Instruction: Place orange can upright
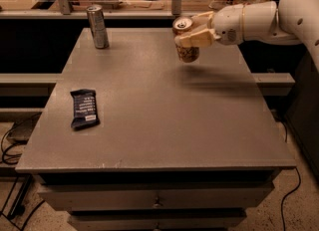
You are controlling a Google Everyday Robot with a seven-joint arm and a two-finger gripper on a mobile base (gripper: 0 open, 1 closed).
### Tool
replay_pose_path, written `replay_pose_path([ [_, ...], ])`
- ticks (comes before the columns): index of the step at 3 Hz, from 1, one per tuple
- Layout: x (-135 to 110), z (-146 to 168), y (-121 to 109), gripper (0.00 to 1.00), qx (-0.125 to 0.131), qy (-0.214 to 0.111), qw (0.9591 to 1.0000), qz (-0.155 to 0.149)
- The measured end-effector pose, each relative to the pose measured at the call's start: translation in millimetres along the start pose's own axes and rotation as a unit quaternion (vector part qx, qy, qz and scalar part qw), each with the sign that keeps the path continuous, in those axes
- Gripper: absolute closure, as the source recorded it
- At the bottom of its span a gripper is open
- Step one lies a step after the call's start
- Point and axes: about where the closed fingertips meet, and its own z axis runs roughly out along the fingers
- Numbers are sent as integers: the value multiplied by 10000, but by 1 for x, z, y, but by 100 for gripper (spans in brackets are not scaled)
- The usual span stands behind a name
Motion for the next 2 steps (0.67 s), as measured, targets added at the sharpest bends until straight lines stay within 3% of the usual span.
replay_pose_path([
  [1, 16, 10, 5, 73, 12, -298, 9990, 322],
  [2, 24, 18, 9, 50, 33, -528, 9976, 447],
])
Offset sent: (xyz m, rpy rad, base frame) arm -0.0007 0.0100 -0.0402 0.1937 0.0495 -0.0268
